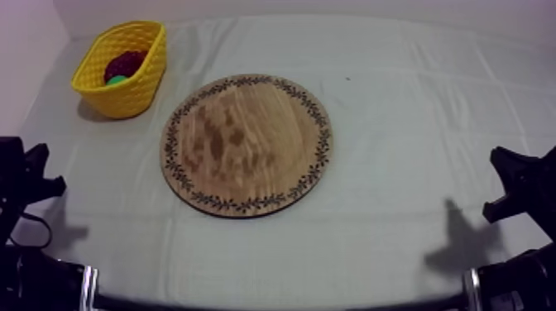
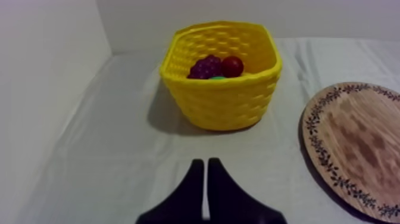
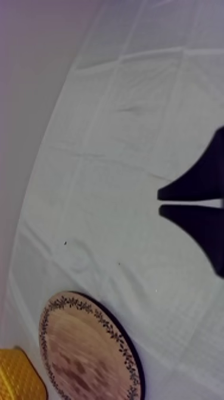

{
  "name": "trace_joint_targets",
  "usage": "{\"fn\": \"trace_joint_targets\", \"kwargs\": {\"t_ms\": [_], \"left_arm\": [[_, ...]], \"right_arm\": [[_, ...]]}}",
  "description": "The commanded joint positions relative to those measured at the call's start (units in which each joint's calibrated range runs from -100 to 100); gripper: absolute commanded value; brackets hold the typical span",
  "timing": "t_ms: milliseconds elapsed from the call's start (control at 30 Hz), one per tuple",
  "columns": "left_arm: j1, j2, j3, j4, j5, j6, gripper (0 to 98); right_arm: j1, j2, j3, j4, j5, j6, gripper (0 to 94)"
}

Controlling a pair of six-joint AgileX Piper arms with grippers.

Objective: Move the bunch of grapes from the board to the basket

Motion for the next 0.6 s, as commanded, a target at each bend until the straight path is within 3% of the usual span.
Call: {"fn": "trace_joint_targets", "kwargs": {"t_ms": [0, 567], "left_arm": [[0.1, -3.8, 0.2, 0.01, 0.9, 0.5, 0.0], [0.2, -5.8, 0.5, -1.80, 1.5, 4.2, 0.0]], "right_arm": [[0.0, 0.0, 0.0, 0.0, 0.0, 0.0, 0.4], [0.0, 0.0, 0.0, 0.0, 0.0, 0.0, 0.4]]}}
